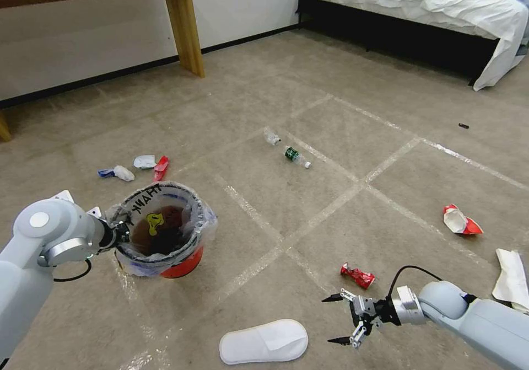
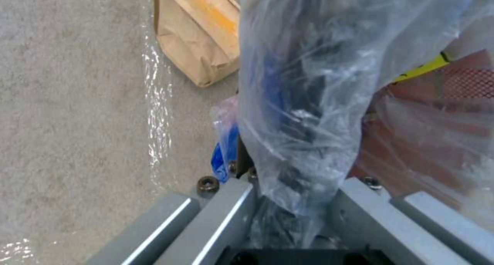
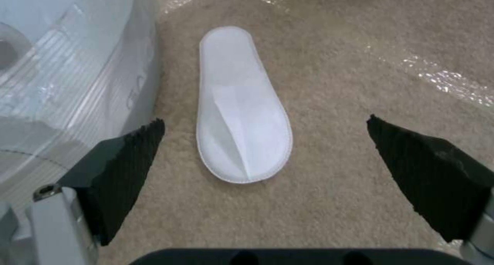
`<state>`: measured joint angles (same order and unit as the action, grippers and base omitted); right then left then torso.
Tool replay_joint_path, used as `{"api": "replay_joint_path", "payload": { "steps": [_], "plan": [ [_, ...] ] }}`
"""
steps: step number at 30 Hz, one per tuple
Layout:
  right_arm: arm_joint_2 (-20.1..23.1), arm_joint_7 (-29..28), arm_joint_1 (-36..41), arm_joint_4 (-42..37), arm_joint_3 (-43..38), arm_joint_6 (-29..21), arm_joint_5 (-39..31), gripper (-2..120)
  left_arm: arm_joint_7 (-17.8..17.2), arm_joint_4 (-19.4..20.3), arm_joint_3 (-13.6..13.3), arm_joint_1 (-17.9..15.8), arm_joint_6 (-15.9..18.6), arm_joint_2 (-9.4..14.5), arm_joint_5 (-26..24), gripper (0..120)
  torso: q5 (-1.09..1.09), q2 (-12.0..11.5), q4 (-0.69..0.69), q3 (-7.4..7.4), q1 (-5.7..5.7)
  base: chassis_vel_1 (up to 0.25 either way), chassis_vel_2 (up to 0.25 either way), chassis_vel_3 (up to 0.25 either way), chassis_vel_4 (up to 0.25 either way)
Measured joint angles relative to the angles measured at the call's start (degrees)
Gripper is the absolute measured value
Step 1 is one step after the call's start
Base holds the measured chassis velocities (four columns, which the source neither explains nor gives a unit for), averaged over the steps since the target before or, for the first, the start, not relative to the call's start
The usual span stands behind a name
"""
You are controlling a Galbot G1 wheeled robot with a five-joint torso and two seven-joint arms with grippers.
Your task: Pick up the trash bin and place the garbage on the floor into it.
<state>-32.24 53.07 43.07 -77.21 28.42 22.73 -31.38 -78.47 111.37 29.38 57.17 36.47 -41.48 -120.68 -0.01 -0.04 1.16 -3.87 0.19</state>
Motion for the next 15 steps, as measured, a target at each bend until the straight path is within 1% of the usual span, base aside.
{"api": "replay_joint_path", "payload": {
  "steps": [11,15],
  "plan": [
    [-1.6,0.9,-2.9,2.5,2.0,-0.2,-1.0,100,0.1,-0.1,-0.1,-0.1,0.0,-0.5,0.2,0,0.00,0.0,0.00,0.00,0.00,0.000,0.000,0.000,0.000],
    [-3.4,1.2,-4.6,3.9,3.4,-0.3,-1.4,100,0.1,0.0,-0.3,-0.1,0.0,-0.6,0.2,0,0.00,0.0,0.00,0.00,0.00,0.000,0.000,0.000,0.000]
  ]
}}
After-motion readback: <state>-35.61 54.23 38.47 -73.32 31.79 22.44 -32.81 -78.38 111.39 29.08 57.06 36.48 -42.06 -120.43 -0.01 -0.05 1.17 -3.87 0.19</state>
